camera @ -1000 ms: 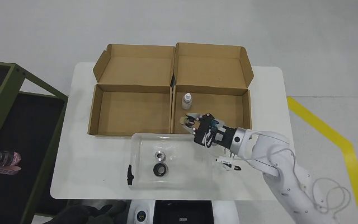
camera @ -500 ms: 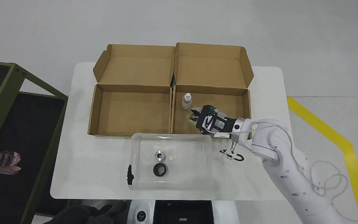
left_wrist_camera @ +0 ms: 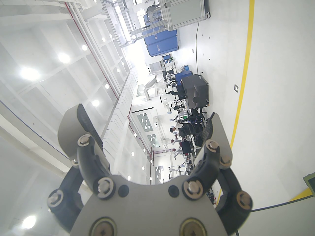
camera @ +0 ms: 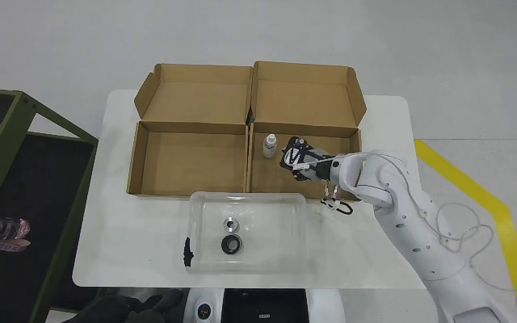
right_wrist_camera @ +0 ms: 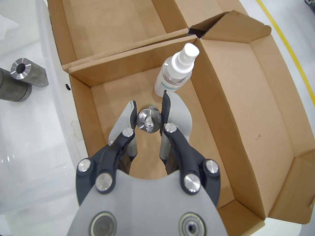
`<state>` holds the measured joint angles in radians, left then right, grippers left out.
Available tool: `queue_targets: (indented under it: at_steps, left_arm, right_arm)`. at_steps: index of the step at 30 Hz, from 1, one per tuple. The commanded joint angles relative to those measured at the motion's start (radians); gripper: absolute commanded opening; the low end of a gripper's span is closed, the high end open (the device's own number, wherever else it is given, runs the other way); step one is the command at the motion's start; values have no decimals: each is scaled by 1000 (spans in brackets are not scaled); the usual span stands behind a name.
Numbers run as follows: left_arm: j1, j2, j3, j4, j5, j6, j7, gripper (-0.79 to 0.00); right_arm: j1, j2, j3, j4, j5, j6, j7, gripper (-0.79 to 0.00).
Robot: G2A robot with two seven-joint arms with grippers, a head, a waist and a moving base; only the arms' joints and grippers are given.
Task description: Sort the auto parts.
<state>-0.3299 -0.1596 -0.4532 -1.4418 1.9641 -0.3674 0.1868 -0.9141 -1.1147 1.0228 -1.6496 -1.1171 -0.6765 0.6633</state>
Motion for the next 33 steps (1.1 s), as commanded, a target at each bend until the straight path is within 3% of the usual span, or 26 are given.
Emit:
queue_targets:
  at_steps: [1,19,22,27,28,33]
  left_arm:
    - [0,0,0,0,0,0,0,0]
    - [0,0,0,0,0,0,0,0]
    - [0,0,0,0,0,0,0,0]
    - [0,0,0,0,0,0,0,0]
    - [0,0,0,0,0,0,0,0]
    - [0,0,0,0,0,0,0,0]
  right_arm:
    - [19,-4,-13,29,5,2,3,-785]
    - [142,-43,-130,209,-32,53,31,-785]
    - [152,-48,-142,227,-44,61,33,-727]
    - [162,-56,-158,242,-53,74,34,-545]
    - [164,-57,-161,242,-56,75,36,-465]
    - [167,-62,-165,245,-46,77,26,-419]
